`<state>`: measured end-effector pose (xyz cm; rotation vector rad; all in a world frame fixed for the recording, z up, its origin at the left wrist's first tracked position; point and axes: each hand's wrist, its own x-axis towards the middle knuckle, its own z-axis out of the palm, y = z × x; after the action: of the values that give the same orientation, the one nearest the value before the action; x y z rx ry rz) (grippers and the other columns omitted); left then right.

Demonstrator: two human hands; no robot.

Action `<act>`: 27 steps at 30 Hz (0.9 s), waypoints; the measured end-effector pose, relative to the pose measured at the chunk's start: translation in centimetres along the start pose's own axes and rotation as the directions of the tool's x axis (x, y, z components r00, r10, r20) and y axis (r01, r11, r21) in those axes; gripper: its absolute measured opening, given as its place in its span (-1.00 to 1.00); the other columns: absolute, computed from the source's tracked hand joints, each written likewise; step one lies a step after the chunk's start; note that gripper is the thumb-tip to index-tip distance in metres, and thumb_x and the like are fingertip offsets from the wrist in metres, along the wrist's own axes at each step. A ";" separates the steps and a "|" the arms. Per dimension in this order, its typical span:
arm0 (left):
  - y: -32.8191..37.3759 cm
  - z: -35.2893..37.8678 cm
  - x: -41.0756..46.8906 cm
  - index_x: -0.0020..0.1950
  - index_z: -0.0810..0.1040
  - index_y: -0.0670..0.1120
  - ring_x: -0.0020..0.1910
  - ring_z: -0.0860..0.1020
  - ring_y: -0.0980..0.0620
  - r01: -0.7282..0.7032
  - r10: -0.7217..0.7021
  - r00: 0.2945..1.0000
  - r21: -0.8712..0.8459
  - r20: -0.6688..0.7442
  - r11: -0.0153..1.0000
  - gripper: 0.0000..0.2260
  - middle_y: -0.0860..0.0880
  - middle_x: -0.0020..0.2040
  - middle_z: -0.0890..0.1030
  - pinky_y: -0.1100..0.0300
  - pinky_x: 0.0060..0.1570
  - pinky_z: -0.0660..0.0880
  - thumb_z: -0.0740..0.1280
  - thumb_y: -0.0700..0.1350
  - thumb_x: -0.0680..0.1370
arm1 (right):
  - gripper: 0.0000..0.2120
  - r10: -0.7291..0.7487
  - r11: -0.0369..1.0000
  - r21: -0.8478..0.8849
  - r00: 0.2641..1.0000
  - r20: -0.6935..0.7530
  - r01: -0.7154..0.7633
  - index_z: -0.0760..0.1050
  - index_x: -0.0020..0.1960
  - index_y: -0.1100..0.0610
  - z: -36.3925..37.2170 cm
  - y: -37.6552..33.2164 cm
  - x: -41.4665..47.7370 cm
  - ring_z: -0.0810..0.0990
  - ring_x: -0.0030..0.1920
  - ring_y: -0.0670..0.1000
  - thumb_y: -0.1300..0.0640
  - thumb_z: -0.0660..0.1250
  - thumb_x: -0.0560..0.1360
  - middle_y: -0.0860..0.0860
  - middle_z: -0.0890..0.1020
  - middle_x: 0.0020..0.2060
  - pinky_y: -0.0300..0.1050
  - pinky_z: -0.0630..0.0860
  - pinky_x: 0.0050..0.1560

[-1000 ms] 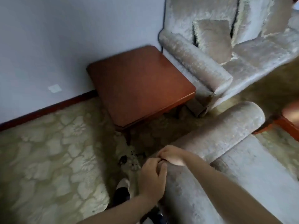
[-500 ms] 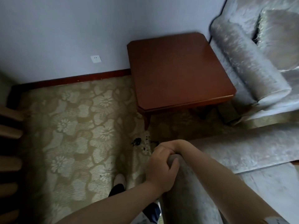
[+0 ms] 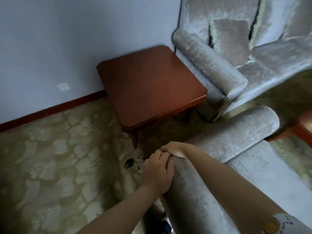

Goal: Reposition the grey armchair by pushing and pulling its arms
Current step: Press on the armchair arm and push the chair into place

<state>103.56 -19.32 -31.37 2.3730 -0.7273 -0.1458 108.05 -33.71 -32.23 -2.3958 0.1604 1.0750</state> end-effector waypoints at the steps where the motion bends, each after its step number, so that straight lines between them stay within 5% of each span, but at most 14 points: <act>1: -0.1 -0.2 0.1 0.07 0.57 -0.07 -0.22 0.48 0.07 -0.073 0.071 0.997 0.056 0.021 0.996 -0.66 0.02 -0.10 0.54 0.13 -0.22 0.48 0.06 0.04 0.55 | -0.63 0.030 0.999 0.028 0.997 -0.069 -0.028 0.36 0.38 0.13 0.1 0.7 -1.3 0.38 0.33 0.13 0.06 0.03 0.64 0.11 0.44 0.33 -0.03 0.28 0.29; 5: -0.1 -1.1 1.3 0.21 0.52 -0.07 -0.07 0.52 0.04 -0.289 0.248 0.951 0.241 0.185 0.927 -0.67 0.01 0.05 0.55 0.16 -0.12 0.44 0.11 -0.01 0.56 | -0.58 0.280 0.940 0.302 0.865 -0.417 -0.159 0.44 0.27 0.06 3.7 4.5 -8.4 0.45 0.17 0.05 -0.14 0.02 0.60 0.05 0.50 0.24 -0.08 0.35 0.10; 11: 2.7 -1.1 1.6 0.44 0.30 -0.08 0.38 0.29 -0.09 -0.537 0.392 0.815 0.301 0.428 0.788 -0.54 -0.10 0.42 0.33 0.03 0.31 0.25 0.03 0.09 0.60 | -0.57 0.572 0.812 0.501 0.576 -0.584 -0.299 0.30 0.39 0.03 15.2 4.3 -18.7 0.44 0.27 0.12 -0.13 0.06 0.59 0.07 0.40 0.35 -0.05 0.38 0.21; 15: 7.3 0.4 -3.1 0.50 0.16 -0.06 0.45 0.15 -0.12 -0.724 0.531 0.611 0.143 0.587 0.675 -0.47 -0.10 0.50 0.17 -0.04 0.41 0.10 0.01 0.16 0.59 | -0.51 0.747 0.665 0.645 0.343 -0.570 -0.376 0.24 0.43 0.03 22.6 2.7 -24.7 0.47 0.23 0.13 -0.17 0.05 0.58 0.08 0.41 0.32 0.00 0.44 0.16; 21: 11.5 2.1 -12.6 0.52 0.08 -0.07 0.51 -0.03 -0.14 -0.867 0.615 0.336 -0.020 0.713 0.497 -0.44 -0.11 0.54 0.02 -0.08 0.45 -0.06 -0.02 0.19 0.59 | -0.60 0.843 0.495 0.679 0.109 -0.527 -0.542 0.39 0.26 0.04 33.1 1.4 -32.6 0.42 0.25 0.09 -0.17 0.08 0.56 0.00 0.47 0.24 -0.03 0.36 0.21; 24: 13.5 3.4 -16.4 0.51 0.07 -0.08 0.51 -0.05 -0.17 -0.900 0.626 0.277 -0.031 0.729 0.435 -0.44 -0.14 0.54 0.02 -0.11 0.46 -0.07 -0.03 0.18 0.58 | -0.58 0.865 0.408 0.695 0.006 -0.502 -0.591 0.39 0.28 0.03 37.8 1.8 -36.4 0.36 0.32 0.07 -0.18 0.10 0.55 -0.01 0.44 0.30 -0.06 0.29 0.29; 27: 15.7 5.0 -20.2 0.47 0.15 -0.08 0.49 0.02 -0.17 -0.899 0.626 0.306 0.003 0.717 0.437 -0.48 -0.15 0.51 0.11 -0.12 0.44 -0.02 0.00 0.16 0.59 | -0.53 0.880 0.367 0.684 -0.003 -0.475 -0.631 0.34 0.34 0.00 41.7 2.9 -39.8 0.31 0.37 0.05 -0.22 0.07 0.54 -0.02 0.40 0.35 -0.07 0.23 0.33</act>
<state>77.89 -21.27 -27.32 1.9458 -2.4355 -0.3970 52.26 -19.59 -27.78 -2.1923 2.0959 0.0166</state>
